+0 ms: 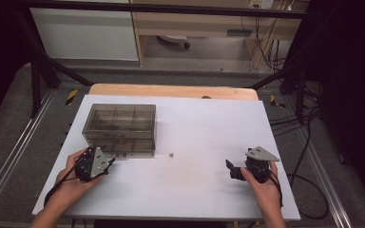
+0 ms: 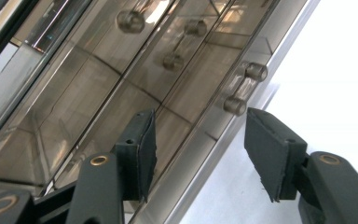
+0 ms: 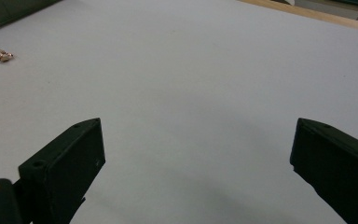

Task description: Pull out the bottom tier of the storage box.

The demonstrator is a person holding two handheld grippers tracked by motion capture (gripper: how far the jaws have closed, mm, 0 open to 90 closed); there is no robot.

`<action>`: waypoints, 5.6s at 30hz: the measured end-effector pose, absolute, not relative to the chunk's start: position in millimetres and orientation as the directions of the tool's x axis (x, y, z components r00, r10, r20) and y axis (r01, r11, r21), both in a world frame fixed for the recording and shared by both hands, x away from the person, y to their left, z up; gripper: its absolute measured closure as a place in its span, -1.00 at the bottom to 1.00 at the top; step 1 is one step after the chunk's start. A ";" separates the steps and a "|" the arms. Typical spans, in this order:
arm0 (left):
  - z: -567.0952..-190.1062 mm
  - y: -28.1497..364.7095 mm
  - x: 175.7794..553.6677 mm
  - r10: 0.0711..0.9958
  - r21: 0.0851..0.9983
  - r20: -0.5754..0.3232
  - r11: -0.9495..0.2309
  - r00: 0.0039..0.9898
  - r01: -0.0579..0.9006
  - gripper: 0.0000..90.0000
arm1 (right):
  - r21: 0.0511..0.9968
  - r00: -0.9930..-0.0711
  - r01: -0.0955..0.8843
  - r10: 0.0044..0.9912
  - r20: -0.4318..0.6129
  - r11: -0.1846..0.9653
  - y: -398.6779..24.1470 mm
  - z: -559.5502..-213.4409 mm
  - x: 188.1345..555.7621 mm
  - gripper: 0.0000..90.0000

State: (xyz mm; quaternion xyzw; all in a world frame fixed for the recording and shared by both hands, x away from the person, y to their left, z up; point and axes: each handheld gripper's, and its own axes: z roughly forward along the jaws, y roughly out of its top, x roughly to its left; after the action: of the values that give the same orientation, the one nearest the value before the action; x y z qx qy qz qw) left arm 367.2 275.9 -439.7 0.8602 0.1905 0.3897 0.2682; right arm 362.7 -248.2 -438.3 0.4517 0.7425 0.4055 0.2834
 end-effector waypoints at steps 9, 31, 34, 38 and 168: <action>-436.6 289.2 369.6 0.551 0.624 0.539 -0.769 0.637 0.138 0.01 | 0.856 -0.432 0.447 0.901 -0.047 0.259 -248.5 -438.4 362.6 -0.92; -426.3 244.6 375.4 0.467 0.663 0.457 -0.746 0.757 0.060 0.11 | 0.854 -0.437 0.447 0.898 -0.051 0.266 -247.7 -438.7 363.8 -0.91; -425.0 238.5 382.0 0.452 0.658 0.441 -0.751 0.775 0.063 0.19 | 0.856 -0.439 0.445 0.897 -0.049 0.264 -247.9 -437.8 363.1 -0.91; -424.5 229.9 389.1 0.432 0.643 0.432 -0.763 0.792 0.066 0.27 | 0.857 -0.438 0.444 0.898 -0.046 0.260 -248.7 -437.8 363.3 -0.91; -429.4 206.4 363.1 0.367 0.602 0.223 -0.781 0.903 0.169 0.69 | 0.845 -0.465 0.457 0.885 -0.039 0.277 -244.6 -439.8 363.6 -0.92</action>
State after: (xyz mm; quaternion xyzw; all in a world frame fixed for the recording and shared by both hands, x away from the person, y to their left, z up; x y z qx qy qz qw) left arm 363.1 206.4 -429.4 0.9288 0.1443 0.1664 0.2981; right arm 363.6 -244.6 -439.8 0.4449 0.7541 0.4044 0.2642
